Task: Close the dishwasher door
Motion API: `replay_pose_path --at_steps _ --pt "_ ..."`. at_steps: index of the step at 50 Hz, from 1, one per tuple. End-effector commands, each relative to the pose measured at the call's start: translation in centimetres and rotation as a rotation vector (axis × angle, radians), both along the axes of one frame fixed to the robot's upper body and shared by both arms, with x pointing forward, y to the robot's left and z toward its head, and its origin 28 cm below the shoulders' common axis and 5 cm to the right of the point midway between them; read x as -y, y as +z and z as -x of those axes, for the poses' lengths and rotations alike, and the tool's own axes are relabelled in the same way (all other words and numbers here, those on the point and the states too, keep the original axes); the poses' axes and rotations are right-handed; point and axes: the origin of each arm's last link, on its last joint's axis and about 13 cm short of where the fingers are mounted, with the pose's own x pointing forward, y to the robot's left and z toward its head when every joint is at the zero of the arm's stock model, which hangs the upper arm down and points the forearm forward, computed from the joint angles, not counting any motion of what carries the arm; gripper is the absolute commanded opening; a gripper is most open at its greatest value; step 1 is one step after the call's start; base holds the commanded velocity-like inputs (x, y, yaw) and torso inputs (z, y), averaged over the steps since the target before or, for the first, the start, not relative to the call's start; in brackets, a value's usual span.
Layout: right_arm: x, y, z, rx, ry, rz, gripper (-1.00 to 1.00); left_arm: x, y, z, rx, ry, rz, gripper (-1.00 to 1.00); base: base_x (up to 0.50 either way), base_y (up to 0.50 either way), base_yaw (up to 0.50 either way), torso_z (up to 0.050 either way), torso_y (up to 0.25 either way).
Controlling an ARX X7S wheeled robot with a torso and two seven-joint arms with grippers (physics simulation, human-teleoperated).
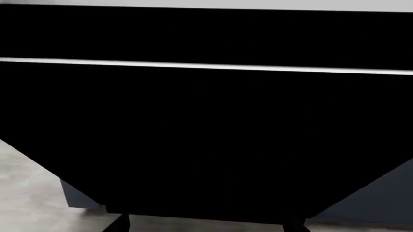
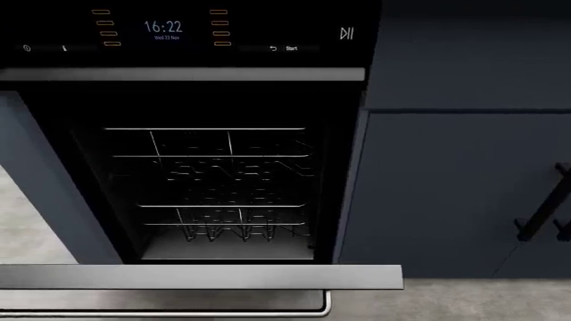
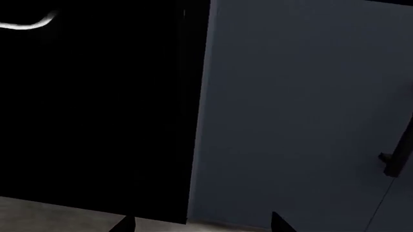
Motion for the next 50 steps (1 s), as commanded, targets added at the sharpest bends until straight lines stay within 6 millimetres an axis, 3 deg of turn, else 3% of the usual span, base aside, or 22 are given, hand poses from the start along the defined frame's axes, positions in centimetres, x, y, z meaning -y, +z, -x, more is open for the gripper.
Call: replay_pose_path --at_steps 1,50 --pt "0.04 -0.01 -0.08 0.000 -0.001 0.000 1.00 0.02 -0.02 0.01 0.000 0.001 0.000 1.00 0.00 0.23 0.00 0.000 0.000" --pt "0.01 0.00 -0.04 -0.001 0.001 -0.002 1.00 -0.02 -0.04 0.07 -0.001 0.002 0.000 1.00 0.00 0.23 0.00 0.000 0.000"
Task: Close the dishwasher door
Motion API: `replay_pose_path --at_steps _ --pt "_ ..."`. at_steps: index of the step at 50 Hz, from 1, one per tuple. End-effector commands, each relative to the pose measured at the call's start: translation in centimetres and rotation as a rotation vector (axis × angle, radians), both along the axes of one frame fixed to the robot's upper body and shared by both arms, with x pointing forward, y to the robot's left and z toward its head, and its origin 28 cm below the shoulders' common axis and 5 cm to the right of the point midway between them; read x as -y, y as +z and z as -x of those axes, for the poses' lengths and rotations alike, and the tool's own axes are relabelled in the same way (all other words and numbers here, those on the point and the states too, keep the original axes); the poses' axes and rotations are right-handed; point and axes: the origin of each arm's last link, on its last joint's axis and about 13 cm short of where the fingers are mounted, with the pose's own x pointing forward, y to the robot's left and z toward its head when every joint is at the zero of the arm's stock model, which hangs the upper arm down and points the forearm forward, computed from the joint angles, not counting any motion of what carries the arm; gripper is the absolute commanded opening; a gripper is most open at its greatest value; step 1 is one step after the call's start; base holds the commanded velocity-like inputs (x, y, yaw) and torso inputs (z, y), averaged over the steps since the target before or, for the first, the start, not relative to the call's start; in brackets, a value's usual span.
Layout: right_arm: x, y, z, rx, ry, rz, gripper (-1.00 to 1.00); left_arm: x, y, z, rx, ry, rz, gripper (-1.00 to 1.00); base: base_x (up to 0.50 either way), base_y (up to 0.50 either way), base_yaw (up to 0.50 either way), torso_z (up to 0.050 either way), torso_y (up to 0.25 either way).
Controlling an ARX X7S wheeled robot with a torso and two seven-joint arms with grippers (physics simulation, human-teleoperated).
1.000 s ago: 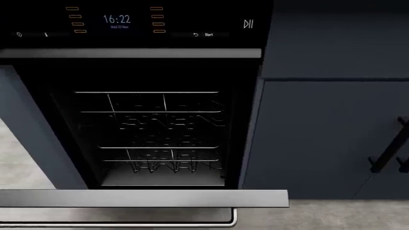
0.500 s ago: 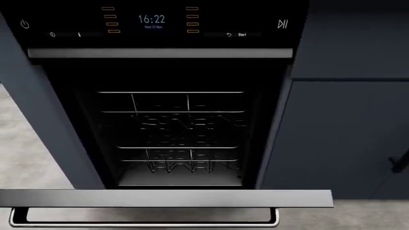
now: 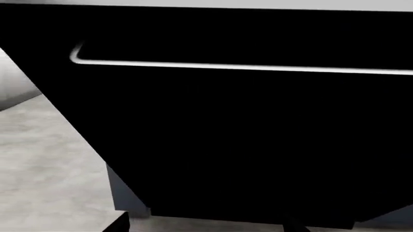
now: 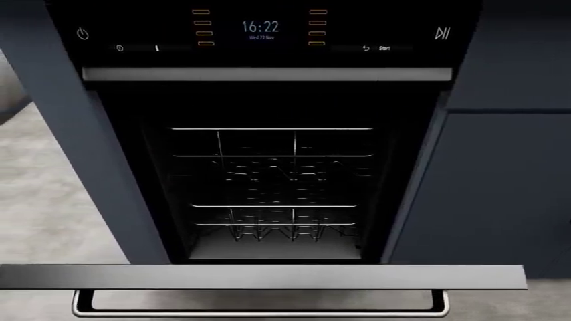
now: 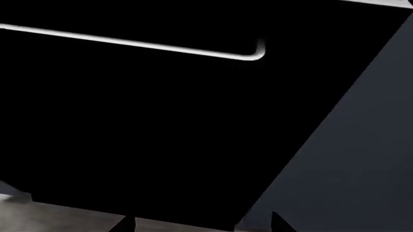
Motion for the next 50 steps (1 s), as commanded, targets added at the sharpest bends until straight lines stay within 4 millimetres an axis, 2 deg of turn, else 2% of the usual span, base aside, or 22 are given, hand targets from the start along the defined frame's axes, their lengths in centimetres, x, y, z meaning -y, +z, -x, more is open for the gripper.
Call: replay_pose_path --at_steps 1,50 --pt "0.01 -0.03 -0.03 -0.002 -0.001 -0.001 1.00 -0.04 -0.03 0.11 -0.001 0.001 0.000 1.00 0.00 0.23 0.00 0.000 0.000" --pt "-0.04 0.05 -0.07 -0.020 0.002 -0.012 1.00 -0.07 0.05 -0.01 0.001 0.004 0.001 1.00 0.04 0.02 0.00 0.000 0.000"
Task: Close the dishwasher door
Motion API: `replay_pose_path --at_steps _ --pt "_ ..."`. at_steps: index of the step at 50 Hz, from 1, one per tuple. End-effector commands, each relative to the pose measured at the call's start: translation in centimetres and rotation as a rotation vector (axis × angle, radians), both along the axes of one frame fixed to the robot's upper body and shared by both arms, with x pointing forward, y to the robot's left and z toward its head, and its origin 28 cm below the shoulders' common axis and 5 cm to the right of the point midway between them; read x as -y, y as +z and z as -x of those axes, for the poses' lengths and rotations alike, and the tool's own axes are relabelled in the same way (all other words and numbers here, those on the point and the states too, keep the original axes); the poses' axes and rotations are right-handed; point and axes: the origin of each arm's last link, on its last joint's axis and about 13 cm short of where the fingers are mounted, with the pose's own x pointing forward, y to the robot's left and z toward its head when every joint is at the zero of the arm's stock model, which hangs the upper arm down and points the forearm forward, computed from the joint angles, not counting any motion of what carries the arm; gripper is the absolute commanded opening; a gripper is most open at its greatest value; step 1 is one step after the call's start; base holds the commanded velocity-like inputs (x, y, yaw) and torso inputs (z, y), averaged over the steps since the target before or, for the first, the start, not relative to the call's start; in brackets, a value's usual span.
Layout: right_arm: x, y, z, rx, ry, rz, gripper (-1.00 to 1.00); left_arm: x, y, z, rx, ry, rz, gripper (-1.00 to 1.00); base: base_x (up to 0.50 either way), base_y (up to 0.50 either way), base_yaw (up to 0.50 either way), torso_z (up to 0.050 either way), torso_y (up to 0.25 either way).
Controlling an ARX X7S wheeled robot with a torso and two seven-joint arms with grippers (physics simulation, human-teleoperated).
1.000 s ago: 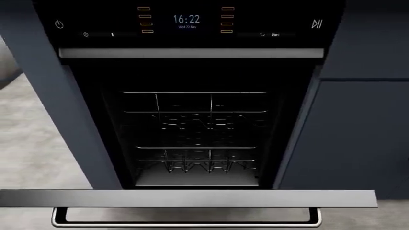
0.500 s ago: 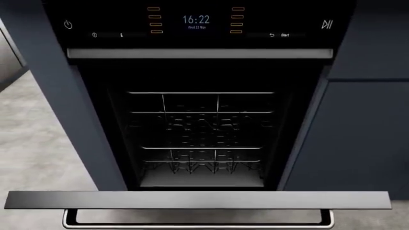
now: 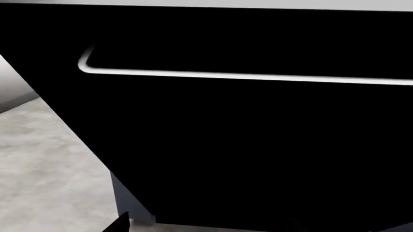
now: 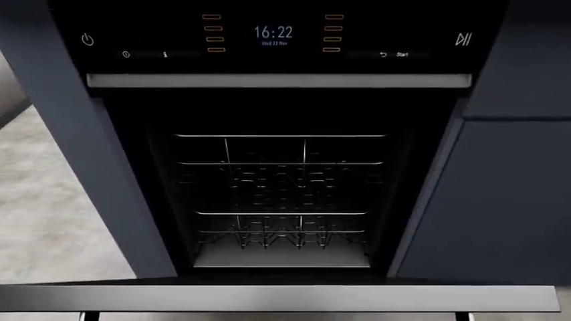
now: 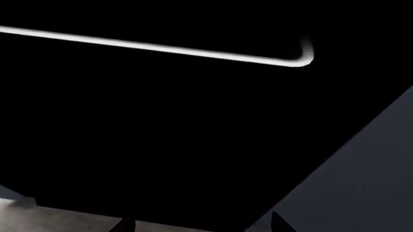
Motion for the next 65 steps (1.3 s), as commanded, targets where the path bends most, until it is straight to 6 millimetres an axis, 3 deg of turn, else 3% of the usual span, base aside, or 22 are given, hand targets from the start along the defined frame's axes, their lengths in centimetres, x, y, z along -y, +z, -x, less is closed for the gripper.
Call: replay_pose_path --at_steps 1,65 --pt "-0.02 0.01 -0.03 -0.002 0.000 -0.001 1.00 -0.04 0.02 0.03 0.000 0.000 0.000 1.00 0.07 0.00 0.00 0.000 0.000" --pt "0.17 -0.09 -0.17 0.001 -0.005 -0.003 1.00 0.11 -0.08 -0.01 0.001 0.000 0.000 1.00 0.07 0.00 0.00 0.000 0.000"
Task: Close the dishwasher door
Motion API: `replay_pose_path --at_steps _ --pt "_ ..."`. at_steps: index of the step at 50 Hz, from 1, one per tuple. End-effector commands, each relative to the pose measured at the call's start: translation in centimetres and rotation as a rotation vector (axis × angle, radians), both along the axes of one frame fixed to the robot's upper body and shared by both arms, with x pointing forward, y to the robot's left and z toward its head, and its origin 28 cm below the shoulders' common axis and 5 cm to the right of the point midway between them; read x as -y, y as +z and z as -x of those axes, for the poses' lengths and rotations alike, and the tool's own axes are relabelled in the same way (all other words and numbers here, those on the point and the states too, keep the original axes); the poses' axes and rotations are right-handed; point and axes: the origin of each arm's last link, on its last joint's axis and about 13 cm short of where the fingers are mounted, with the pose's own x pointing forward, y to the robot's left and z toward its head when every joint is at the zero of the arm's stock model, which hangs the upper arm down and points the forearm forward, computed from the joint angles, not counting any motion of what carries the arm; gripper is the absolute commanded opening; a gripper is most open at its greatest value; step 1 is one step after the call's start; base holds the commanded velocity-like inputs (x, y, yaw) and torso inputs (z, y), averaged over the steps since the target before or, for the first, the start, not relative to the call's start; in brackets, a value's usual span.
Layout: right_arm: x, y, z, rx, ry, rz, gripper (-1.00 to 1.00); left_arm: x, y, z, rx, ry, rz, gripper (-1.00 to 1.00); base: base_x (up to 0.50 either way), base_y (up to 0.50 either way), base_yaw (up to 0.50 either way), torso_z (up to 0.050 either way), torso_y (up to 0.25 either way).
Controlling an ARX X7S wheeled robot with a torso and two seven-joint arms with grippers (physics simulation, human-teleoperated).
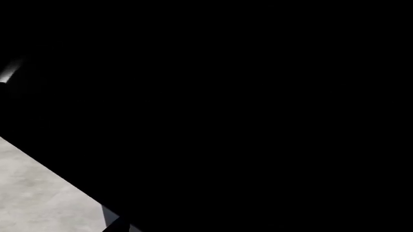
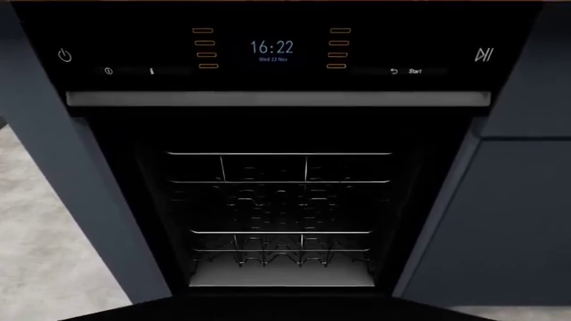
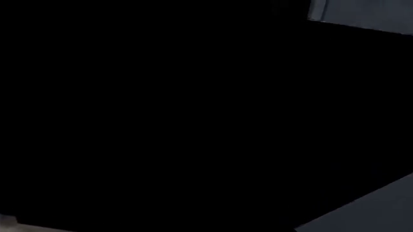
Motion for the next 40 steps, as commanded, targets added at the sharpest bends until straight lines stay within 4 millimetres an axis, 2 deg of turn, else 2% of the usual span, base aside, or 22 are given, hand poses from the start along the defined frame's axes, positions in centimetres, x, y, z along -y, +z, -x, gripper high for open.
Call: replay_pose_path --at_steps 1,20,33,40 --pt "0.0 0.0 0.0 0.000 -0.003 -0.002 1.00 0.0 0.0 0.0 0.000 0.001 0.000 1.00 0.07 0.00 0.00 0.000 0.000" --pt "-0.2 0.0 0.2 -0.022 -0.003 0.015 1.00 -0.1 -0.2 -0.2 -0.016 0.005 -0.005 1.00 0.00 0.00 0.00 0.000 0.000" --pt "-0.2 -1.2 -0.8 -0.070 0.000 0.023 1.00 -0.4 -1.7 -1.5 -0.094 -0.003 -0.021 1.00 0.00 0.00 0.00 0.000 0.000" --pt "-0.5 -1.5 -1.6 -0.067 0.008 0.037 1.00 -0.6 -1.8 -2.9 -0.107 -0.008 -0.039 1.00 0.00 0.00 0.00 0.000 0.000"
